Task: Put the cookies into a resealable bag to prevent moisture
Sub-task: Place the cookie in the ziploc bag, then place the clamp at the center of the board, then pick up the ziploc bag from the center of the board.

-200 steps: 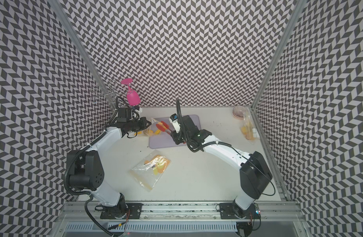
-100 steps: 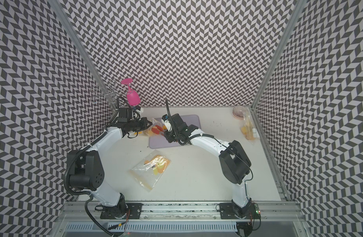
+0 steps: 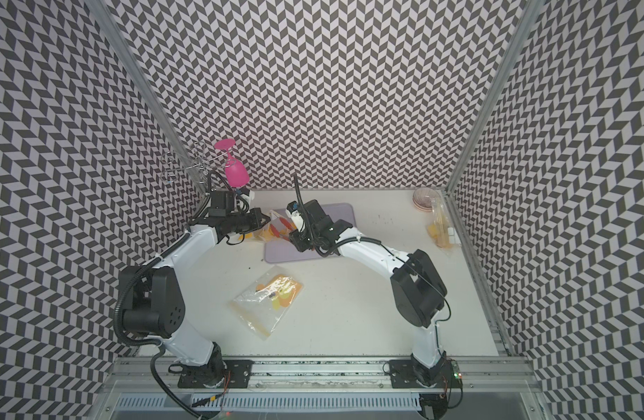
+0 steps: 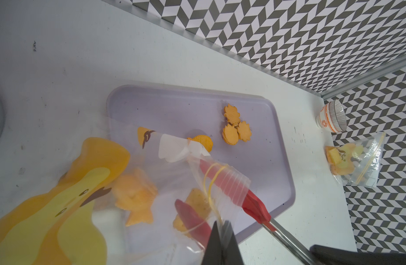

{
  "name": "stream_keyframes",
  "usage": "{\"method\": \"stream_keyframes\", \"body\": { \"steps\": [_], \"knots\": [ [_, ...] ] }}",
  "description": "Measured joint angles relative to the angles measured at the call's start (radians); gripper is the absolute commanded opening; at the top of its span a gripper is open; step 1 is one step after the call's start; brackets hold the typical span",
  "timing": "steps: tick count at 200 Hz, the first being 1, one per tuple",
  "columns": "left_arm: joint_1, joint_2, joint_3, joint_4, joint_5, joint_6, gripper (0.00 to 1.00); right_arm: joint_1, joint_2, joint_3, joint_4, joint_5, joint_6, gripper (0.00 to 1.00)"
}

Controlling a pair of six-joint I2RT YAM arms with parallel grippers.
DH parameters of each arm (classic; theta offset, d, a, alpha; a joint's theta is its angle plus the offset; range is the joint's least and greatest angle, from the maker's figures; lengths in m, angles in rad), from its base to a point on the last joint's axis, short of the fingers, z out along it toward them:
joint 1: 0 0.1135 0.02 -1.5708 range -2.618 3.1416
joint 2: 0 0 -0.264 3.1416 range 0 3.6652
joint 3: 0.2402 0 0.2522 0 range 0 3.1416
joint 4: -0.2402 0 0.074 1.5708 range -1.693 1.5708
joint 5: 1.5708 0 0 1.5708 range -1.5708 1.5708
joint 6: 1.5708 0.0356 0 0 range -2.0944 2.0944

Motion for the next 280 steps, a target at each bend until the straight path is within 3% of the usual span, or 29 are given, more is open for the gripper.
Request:
{"method": "stream_keyframes", "body": {
  "steps": [37,75,107,149,188,234,280],
  "knots": [
    [0.000,0.000,0.000,-0.002,-0.011,0.000,0.00,0.001,-0.274,-0.292,0.079,0.035,0.046,0.41],
    [0.006,0.000,0.000,-0.003,-0.018,0.000,0.00,-0.007,-0.573,-0.620,0.175,0.198,0.172,0.40],
    [0.006,0.000,0.000,-0.002,-0.020,0.000,0.00,-0.036,-0.603,-0.761,0.168,0.289,0.236,0.38],
    [0.006,0.000,0.000,-0.002,-0.027,0.000,0.00,-0.054,-0.613,-0.834,0.109,0.330,0.317,0.36],
    [0.006,-0.010,0.000,-0.002,-0.031,0.000,0.00,-0.054,-0.754,-0.973,0.069,0.346,0.446,0.37],
    [0.006,-0.051,0.000,-0.023,-0.037,-0.001,0.00,-0.081,-0.769,-1.045,0.037,0.381,0.566,0.50],
    [-0.007,-0.147,0.054,-0.107,-0.052,-0.004,0.00,-0.152,-0.627,-1.035,0.033,0.331,0.595,0.84]
  ]
}}
